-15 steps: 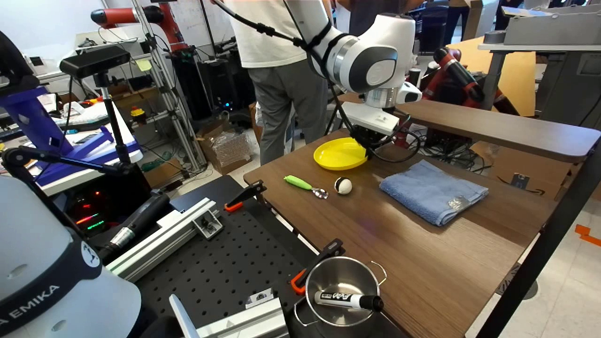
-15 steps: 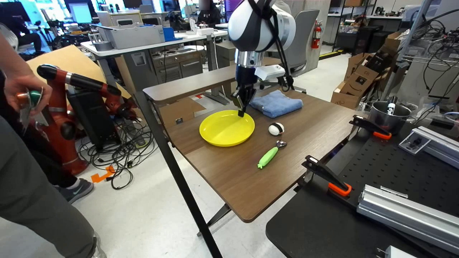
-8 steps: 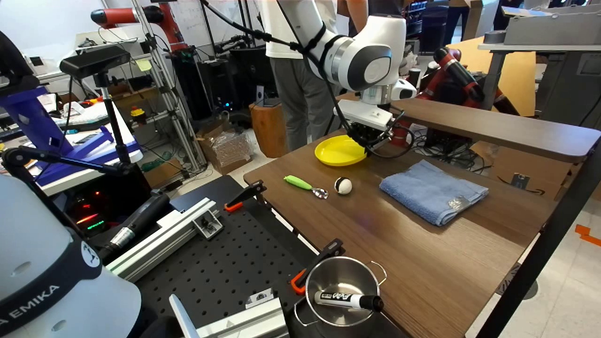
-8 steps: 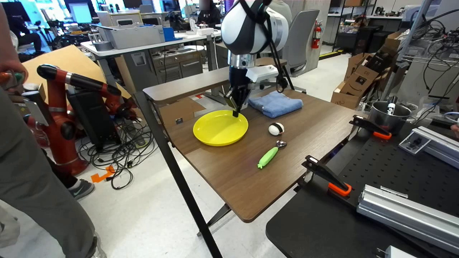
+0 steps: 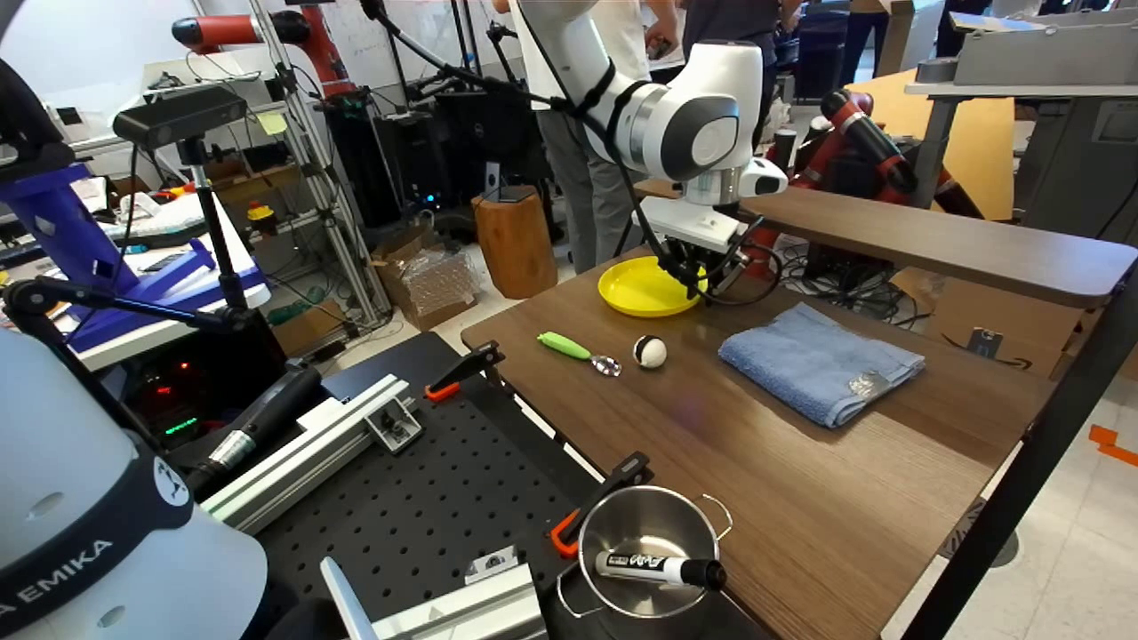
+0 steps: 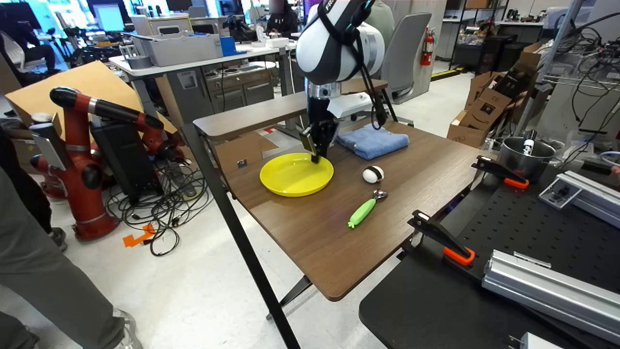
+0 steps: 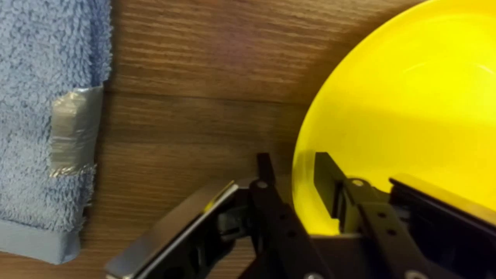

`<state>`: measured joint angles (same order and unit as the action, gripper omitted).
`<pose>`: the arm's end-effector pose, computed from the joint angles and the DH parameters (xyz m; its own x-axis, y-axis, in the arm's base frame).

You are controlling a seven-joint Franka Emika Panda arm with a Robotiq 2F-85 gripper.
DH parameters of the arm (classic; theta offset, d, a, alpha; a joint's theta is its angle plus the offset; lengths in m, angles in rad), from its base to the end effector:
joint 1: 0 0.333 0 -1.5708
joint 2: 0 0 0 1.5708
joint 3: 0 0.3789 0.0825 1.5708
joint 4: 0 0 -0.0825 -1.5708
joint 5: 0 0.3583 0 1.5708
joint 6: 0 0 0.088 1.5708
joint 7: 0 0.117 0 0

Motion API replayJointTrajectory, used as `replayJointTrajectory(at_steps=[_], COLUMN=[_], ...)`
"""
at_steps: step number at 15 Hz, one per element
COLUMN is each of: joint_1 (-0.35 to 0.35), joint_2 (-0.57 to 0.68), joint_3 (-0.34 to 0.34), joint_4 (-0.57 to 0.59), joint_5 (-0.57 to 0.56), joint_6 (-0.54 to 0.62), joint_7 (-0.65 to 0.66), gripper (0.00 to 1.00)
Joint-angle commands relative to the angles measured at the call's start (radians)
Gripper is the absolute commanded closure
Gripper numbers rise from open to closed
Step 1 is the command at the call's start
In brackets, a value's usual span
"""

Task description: Move the plate from the right to the left side of the desk

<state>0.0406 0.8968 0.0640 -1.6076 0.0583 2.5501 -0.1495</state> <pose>0.7174 0.0665 0.1542 0.9825 0.1779 0.0555 0.1818 -0.9803 -0.0772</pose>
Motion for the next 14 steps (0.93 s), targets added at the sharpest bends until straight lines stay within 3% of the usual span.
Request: replayJointTrajectory(at_steps=[1,6,14], joint_1=[0.014,-0.011,-0.068], joint_2=[0.017,-0.029,-0.228], joint_3=[-0.016,0.006,0.049], joint_4=[0.033,-0.022,-0.218], joint_5=[-0.031,-0.013,0.027], joint_6=[-0.025,-0.022,0.000], joint_7=[0.042,0.022,-0.018], gripper=[0.34,0.01,0.00])
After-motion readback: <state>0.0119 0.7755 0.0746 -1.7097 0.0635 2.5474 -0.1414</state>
